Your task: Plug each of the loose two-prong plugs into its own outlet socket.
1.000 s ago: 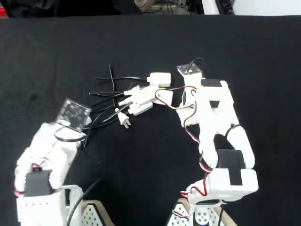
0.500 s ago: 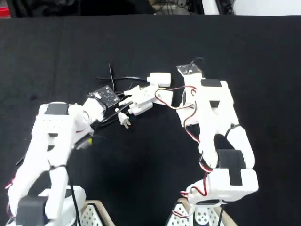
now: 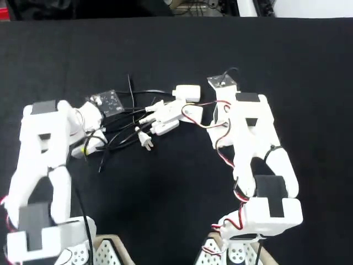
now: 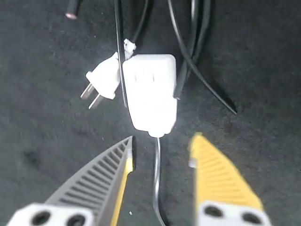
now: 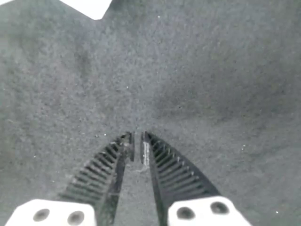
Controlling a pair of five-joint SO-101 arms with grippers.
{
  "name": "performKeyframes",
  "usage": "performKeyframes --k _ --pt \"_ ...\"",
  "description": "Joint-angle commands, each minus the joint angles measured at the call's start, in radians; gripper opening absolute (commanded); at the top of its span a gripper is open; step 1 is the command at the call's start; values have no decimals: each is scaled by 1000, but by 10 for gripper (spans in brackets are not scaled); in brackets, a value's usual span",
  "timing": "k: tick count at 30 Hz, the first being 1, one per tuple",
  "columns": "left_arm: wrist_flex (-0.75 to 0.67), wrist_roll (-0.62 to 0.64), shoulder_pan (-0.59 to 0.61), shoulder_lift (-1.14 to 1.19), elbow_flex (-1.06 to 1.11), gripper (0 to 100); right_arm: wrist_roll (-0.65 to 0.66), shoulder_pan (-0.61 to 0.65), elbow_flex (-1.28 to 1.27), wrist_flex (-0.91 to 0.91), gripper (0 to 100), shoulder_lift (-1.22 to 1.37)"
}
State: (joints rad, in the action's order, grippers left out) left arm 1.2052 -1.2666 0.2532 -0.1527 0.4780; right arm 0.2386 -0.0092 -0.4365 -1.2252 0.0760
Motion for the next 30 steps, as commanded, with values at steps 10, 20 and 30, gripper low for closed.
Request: performKeyframes --k 10,20,30 --pt "83 98 28 416 -325 223 0 -11 54 0 47 -2" --pt "117 160 22 468 -309 135 0 -11 53 20 47 -1" --pt "213 219 -7 83 -151 96 0 -11 53 20 47 -1"
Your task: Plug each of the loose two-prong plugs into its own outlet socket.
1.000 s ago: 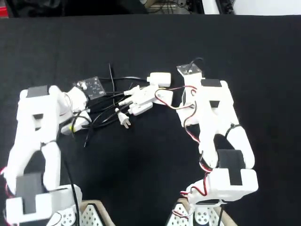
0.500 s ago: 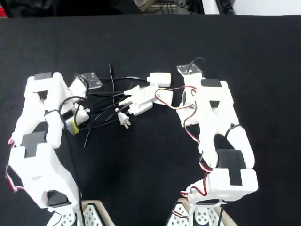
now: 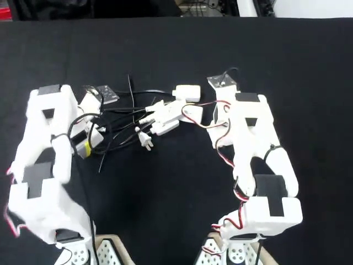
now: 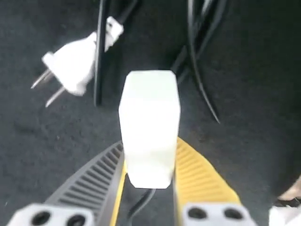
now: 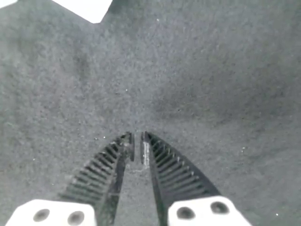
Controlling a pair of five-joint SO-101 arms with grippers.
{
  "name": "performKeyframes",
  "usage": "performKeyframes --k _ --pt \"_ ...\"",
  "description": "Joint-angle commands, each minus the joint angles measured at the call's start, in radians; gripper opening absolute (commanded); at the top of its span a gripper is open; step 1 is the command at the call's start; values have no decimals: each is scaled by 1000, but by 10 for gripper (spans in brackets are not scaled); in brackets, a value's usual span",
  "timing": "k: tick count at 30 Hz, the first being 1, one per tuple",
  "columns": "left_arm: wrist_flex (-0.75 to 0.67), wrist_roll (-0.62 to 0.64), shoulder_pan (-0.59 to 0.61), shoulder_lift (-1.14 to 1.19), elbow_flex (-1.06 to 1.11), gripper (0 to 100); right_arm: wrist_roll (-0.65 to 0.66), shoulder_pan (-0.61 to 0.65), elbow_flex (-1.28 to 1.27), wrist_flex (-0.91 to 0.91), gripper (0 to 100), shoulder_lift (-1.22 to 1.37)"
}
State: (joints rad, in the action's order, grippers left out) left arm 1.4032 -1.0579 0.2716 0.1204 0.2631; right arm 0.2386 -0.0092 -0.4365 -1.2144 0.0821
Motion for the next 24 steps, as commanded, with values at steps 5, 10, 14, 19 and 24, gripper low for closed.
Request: performKeyframes --k 5,10,14,19,24 --pt "17 12 -125 -635 328 97 0 -12 53 9 47 -7" --pt "-83 40 -328 -1020 674 95 0 -52 54 8 47 -15" --pt "-278 107 -414 -1065 855 98 0 -55 54 6 47 -15" --pt "-468 201 -509 -1033 932 99 0 -57 54 6 47 -15" --pt "-632 241 -532 -933 984 137 0 -58 54 6 47 -15"
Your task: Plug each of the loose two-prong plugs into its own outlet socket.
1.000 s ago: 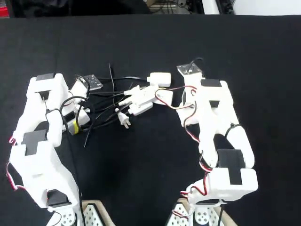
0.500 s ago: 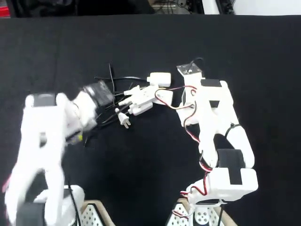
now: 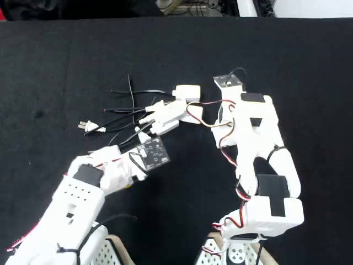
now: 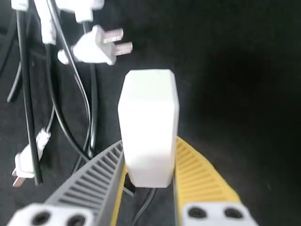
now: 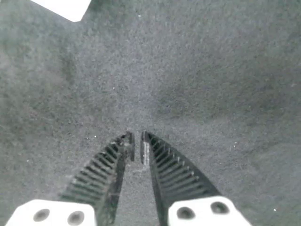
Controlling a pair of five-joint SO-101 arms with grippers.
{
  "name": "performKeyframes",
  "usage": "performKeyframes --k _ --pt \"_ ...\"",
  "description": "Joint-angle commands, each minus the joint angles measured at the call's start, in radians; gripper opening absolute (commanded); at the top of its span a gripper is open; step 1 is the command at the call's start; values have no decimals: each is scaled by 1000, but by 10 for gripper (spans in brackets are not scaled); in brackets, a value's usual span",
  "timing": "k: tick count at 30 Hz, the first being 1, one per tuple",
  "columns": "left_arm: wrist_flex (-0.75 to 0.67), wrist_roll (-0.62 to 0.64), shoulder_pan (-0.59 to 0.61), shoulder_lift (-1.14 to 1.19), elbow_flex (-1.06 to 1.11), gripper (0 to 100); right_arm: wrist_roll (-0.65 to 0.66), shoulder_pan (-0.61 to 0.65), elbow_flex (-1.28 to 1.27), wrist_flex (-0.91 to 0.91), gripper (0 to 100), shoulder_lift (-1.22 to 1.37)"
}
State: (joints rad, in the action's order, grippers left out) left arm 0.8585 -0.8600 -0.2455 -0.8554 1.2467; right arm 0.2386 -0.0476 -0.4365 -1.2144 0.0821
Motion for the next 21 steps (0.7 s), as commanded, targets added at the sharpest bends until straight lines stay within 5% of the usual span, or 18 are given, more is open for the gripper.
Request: performKeyframes --k 1,8,14,21 --pt "-104 66 -12 69 1 162 0 -20 54 6 47 -15" --pt "-60 28 8 160 -19 304 28 -15 54 3 47 -15" --pt "201 31 -54 160 -147 287 28 -15 54 3 46 -15" --pt "241 72 -231 160 -148 160 28 -17 54 3 46 -15"
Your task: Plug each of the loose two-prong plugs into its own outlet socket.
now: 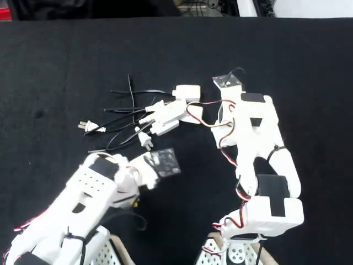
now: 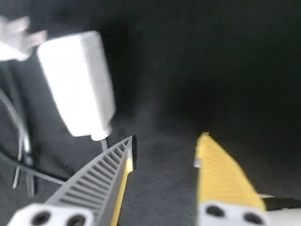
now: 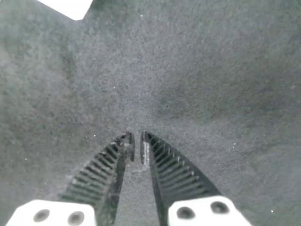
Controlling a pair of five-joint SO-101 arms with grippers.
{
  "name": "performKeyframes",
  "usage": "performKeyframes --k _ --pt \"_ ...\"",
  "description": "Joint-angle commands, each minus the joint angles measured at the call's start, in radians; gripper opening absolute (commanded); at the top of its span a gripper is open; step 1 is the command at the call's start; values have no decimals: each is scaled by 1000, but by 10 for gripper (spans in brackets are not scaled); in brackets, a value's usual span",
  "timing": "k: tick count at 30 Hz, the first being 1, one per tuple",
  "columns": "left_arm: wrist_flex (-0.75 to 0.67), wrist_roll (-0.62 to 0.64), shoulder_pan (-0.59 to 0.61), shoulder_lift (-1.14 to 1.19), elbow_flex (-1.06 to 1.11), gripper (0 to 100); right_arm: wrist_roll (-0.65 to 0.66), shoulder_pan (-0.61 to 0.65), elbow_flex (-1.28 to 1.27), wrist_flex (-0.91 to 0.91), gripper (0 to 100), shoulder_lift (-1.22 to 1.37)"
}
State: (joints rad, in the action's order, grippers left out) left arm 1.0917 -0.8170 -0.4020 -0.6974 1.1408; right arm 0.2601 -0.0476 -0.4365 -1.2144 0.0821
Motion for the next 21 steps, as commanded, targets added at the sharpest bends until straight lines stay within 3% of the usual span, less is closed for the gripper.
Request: performKeyframes --k 1,4,7,16,18,21 --pt "9 58 -108 -5 -36 151 6 -20 54 3 46 -15" --pt "15 121 -206 -51 7 149 23 -23 54 2 45 -15" --pt "15 109 -225 -140 45 149 32 -23 54 0 44 -15" --pt "152 132 42 -637 25 149 28 -110 102 -51 45 -35" --pt "52 256 104 -756 76 146 28 -114 97 -49 45 -45" --pt "-255 470 191 -876 274 148 28 -112 97 -52 45 -47"
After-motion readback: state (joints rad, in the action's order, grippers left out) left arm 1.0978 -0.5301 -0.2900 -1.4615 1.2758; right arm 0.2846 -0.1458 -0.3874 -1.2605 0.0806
